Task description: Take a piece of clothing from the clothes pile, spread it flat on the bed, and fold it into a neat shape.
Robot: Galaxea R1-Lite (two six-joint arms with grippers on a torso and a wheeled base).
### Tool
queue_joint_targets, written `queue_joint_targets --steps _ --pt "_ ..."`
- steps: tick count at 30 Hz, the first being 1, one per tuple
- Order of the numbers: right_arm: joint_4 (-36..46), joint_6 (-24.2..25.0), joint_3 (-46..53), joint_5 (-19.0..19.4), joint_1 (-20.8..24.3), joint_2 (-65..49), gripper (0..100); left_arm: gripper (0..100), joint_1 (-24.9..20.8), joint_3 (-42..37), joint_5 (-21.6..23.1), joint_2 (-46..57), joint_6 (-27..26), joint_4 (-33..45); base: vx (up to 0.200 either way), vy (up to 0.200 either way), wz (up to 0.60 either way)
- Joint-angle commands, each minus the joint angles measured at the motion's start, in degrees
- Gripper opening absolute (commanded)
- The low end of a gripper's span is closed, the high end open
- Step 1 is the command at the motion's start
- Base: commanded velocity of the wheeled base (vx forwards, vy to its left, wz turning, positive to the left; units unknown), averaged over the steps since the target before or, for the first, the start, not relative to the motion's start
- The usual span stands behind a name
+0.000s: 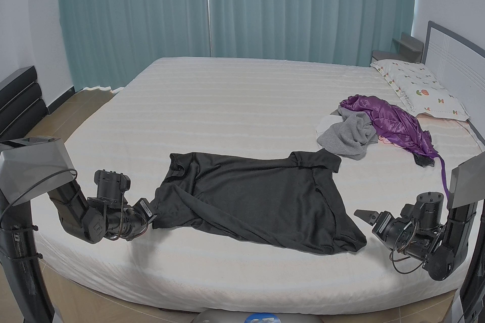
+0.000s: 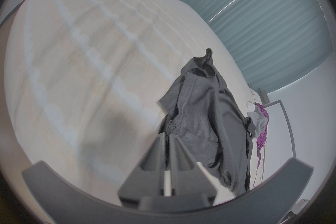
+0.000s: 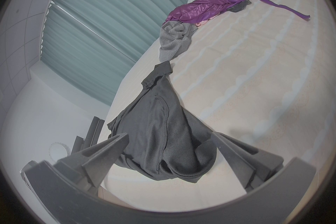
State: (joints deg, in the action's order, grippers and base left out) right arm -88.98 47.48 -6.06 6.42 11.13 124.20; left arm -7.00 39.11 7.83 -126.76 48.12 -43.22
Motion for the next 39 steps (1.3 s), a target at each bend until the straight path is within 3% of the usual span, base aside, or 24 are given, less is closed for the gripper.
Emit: queue_joint_targets --steps 1,15,21,26,27,33,39 --pt "-0.58 -0.02 -0.09 -0.01 0.03 -0.01 100 0 0.23 -4.74 0.00 3.54 -0.04 -0.11 0.000 0.000 0.00" --pt "-0.58 -0.02 0.26 -0.01 0.21 -0.45 100 0 1.90 -17.05 0.08 10.92 -3.29 -0.38 0.000 0.000 0.00" --pt "-0.58 -0.02 0.35 -0.01 0.21 -0.45 100 0 2.69 -21.53 0.17 11.71 -3.82 -4.25 0.000 0.000 0.00" --pt "-0.49 0.07 0.52 -0.01 0.82 -0.10 100 0 3.13 -26.98 0.26 11.80 -7.51 -9.43 0.000 0.000 0.00" --pt "-0.49 0.07 0.61 -0.01 0.82 0.08 100 100 3.22 -27.59 0.26 11.80 -7.69 -10.57 0.000 0.000 0.00" --pt "-0.58 0.07 0.26 -0.01 1.26 2.72 100 100 5.06 -30.14 0.61 11.09 -7.25 -17.25 0.000 0.000 0.00" --pt "-0.49 -0.11 -1.15 -0.54 2.67 5.97 100 100 5.68 -30.32 1.58 11.09 -6.72 -17.78 0.000 0.000 0.00"
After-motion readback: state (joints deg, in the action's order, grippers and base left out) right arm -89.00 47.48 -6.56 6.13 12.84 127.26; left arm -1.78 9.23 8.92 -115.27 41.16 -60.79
